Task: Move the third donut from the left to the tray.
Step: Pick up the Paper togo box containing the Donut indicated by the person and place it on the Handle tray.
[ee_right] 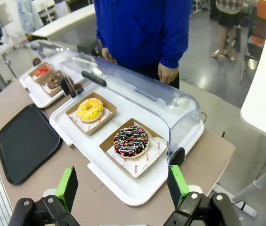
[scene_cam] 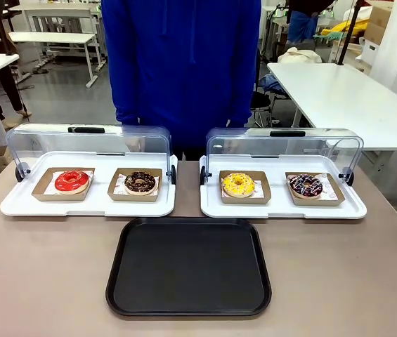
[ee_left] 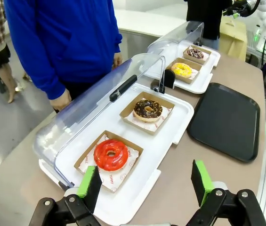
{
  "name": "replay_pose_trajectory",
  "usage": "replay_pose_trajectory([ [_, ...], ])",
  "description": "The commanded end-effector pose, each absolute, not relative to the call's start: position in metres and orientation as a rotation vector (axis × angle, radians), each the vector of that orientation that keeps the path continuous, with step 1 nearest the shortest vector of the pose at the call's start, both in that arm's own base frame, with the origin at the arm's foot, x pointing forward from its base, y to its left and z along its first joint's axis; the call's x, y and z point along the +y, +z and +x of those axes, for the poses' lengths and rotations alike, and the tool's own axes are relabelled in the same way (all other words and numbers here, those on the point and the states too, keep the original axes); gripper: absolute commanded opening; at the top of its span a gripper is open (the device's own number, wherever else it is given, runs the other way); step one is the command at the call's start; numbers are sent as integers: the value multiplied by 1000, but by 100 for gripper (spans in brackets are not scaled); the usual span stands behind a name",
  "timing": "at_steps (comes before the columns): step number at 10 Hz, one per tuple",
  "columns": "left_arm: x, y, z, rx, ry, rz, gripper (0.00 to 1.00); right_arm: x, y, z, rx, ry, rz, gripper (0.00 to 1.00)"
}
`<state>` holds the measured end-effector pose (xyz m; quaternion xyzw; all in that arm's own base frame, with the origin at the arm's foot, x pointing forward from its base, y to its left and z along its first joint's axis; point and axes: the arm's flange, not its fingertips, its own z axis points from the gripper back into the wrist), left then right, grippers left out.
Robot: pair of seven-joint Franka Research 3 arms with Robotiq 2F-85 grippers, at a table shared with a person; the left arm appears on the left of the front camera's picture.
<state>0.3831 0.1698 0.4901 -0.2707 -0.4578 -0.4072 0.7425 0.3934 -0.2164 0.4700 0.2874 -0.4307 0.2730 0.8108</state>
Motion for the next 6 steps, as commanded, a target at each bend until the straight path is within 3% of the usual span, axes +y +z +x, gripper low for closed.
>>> replay_pose_trajectory([
  [1, 170, 493, 382, -996, -896, -601, 100, -217, 470, 397, -964, 600, 619, 100],
  [6, 170, 493, 382, -996, -896, -601, 100, -217, 470, 397, -964, 600, 619, 100],
])
